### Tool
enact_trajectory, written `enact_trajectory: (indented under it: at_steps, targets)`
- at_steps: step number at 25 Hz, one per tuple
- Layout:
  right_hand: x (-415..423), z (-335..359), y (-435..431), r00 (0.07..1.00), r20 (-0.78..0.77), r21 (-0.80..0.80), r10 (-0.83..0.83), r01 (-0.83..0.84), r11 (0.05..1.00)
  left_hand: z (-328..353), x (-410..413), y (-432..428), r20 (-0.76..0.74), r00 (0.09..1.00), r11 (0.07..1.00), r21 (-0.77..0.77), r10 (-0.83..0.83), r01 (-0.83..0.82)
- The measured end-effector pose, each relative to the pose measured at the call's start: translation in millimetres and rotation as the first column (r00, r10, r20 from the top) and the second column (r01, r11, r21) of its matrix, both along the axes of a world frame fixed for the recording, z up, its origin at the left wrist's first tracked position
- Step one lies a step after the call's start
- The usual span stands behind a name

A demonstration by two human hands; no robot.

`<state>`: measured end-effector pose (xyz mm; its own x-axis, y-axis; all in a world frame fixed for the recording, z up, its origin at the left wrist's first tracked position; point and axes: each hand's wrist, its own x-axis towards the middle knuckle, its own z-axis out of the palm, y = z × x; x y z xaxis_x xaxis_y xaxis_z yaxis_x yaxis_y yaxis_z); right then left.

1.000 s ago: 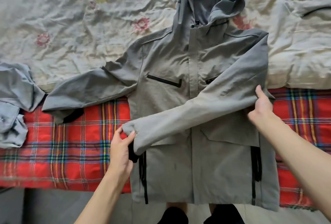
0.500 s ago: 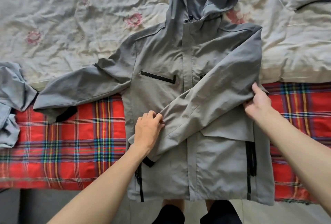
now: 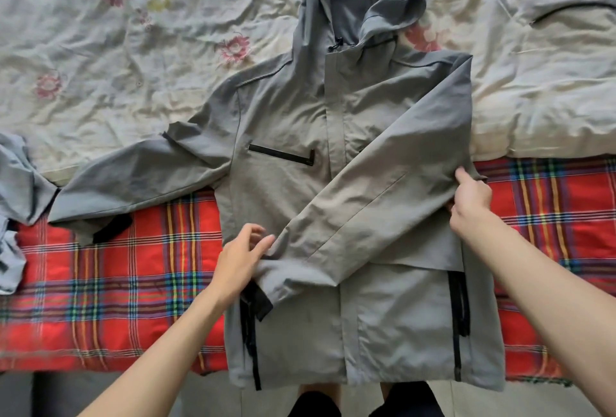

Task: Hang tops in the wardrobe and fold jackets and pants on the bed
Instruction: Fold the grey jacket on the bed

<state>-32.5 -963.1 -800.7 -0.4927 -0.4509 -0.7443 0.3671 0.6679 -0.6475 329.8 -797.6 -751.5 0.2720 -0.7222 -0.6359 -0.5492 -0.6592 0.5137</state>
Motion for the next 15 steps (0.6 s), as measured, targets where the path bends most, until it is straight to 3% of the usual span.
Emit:
enact_trajectory:
  at_steps: [4, 7, 9, 11, 12, 15]
  targets:
    - [-13, 0, -3, 0.968, 0.238, 0.018, -0.08, 0.079, 0.997, -9, -64, -68, -0.145, 0.989, 0.996, -0.085, -0.04, 0.028]
    - [-22, -11, -14, 0.936, 0.313, 0.071, -0.16, 0.145, 0.987, -14, -114, -132, -0.209, 0.974, 0.992, -0.101, -0.09, 0.07]
    - [-22, -18, -12, 0.918, 0.354, 0.08, -0.179, 0.161, 0.984, -15, -131, -169, -0.021, 0.978, 0.977, -0.061, -0.208, 0.206]
    - [-24, -14, -8, 0.895, 0.407, 0.08, -0.183, 0.165, 0.983, -11, -142, -195, 0.221, 0.882, 0.908, 0.045, -0.417, 0.417]
    - [-25, -11, -7, 0.885, 0.431, 0.065, -0.176, 0.165, 0.984, -7, -148, -207, 0.242, 0.851, 0.882, 0.047, -0.466, 0.469]
    - [-29, -1, -4, 0.877, 0.459, 0.049, -0.144, 0.137, 0.989, 7, -189, -260, -0.044, 0.927, 0.923, -0.12, -0.372, 0.364]
